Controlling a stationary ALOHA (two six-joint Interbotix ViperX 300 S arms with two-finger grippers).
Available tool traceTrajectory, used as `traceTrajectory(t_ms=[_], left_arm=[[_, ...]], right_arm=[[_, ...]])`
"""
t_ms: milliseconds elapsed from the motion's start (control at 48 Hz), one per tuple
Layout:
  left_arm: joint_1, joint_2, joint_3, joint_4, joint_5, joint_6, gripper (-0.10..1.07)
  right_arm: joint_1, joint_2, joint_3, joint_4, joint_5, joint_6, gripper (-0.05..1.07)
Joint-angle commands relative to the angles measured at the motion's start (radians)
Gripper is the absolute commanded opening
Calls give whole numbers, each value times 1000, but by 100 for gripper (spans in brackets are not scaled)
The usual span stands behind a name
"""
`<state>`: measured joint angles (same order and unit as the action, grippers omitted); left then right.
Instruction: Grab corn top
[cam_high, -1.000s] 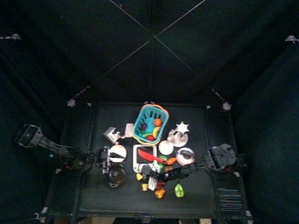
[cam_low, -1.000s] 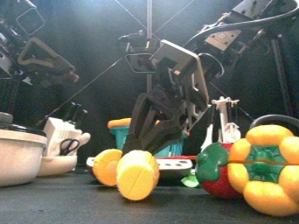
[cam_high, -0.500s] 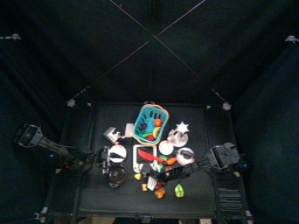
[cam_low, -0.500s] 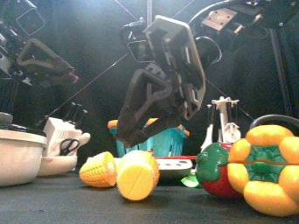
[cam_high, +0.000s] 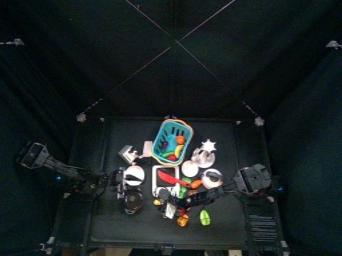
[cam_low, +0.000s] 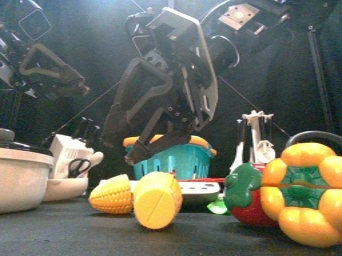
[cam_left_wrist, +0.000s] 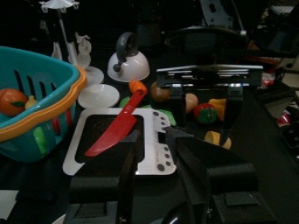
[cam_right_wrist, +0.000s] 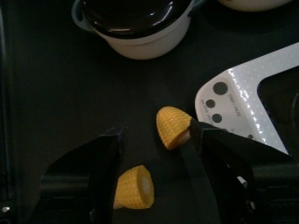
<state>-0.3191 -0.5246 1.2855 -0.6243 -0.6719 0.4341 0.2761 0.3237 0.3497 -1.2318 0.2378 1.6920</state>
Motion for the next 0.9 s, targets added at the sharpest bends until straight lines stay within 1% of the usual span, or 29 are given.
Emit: traceTrajectory(t_ms=[0, 333, 604, 875], left_arm=[[5, 0, -12, 2, -3, 0, 72], [3, 0, -9, 2, -3, 0, 72], [3, 0, -9, 2, -3, 0, 72], [3, -2, -8, 2, -5, 0, 72]], right_arm=[[-3, -9, -21, -34, 3, -2, 91], [-12, 28, -44, -71, 21, -2, 91], [-14, 64, -72, -71, 18, -2, 91], [-11, 77, -69, -64, 17, -2, 91]])
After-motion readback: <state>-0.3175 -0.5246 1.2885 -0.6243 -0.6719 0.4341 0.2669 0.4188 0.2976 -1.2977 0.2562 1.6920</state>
